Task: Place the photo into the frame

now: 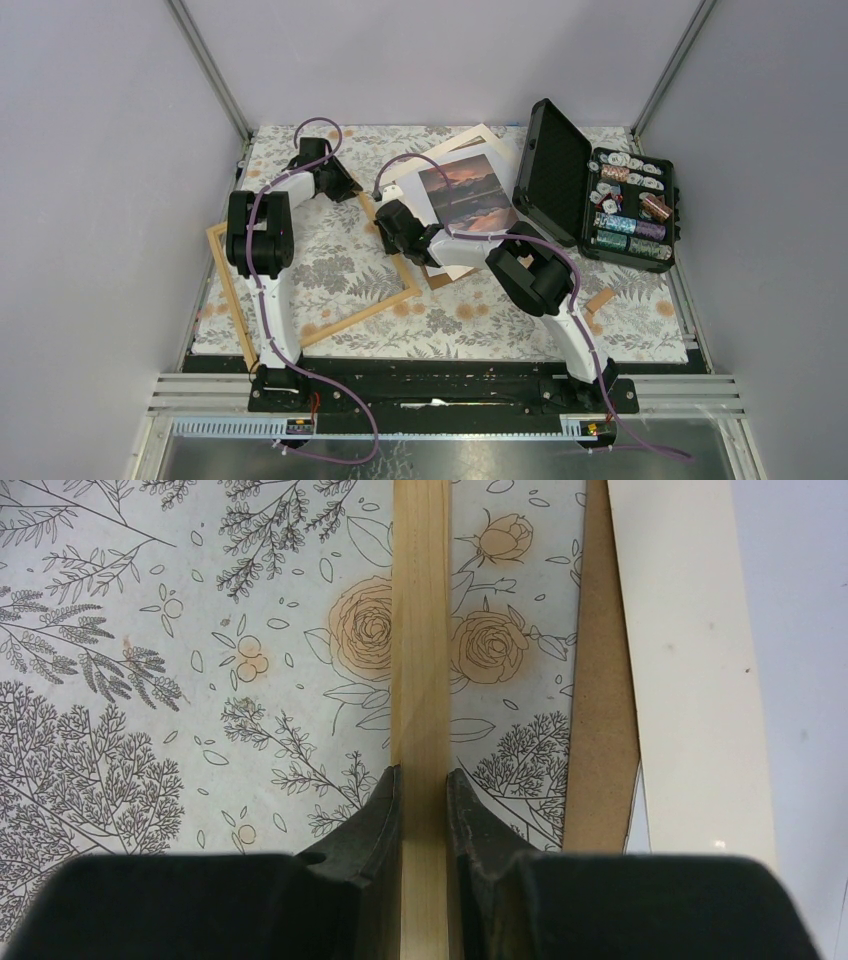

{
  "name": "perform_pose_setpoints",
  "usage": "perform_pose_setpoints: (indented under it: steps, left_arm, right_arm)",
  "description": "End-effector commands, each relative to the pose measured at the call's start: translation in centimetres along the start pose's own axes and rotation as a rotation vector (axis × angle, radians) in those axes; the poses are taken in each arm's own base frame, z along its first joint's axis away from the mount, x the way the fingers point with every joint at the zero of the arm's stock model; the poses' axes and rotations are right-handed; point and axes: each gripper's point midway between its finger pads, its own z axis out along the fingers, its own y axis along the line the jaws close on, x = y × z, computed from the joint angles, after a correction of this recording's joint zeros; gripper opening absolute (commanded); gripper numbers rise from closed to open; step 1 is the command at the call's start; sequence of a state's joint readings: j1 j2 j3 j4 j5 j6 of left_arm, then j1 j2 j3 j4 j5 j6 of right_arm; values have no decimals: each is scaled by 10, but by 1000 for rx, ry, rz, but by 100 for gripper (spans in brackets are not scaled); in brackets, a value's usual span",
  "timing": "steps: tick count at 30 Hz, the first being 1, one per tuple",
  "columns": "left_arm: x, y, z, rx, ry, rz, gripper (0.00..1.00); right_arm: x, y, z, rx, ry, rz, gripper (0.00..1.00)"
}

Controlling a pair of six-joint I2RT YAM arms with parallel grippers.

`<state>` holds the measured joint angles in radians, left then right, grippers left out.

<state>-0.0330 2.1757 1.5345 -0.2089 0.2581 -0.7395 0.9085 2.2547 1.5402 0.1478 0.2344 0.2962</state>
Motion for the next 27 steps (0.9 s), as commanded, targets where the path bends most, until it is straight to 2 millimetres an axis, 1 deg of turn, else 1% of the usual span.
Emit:
perform_pose_setpoints:
  steps: [1,5,12,16,21,27]
  left_arm:
    - [-16,-39,-15,129,-48,22,32]
    - [-11,-40,-14,141,-29,10,29]
    - [-10,-46,-21,149,-40,27,27]
    - [-8,-43,-16,142,-31,24,27]
    - [-7,-45,-13,163,-25,24,25]
    - [-9,-42,-14,143,-39,14,17]
  right_arm:
    - [-10,16,2,-59,-13,13,0]
    - [-9,17,3,-59,-8,12,0]
    - [-9,17,4,-62,-6,13,0]
    - [-9,17,4,-61,-5,12,0]
    - [-9,17,4,-61,-1,10,0]
    - [-7,22,5,-86,10,1,0]
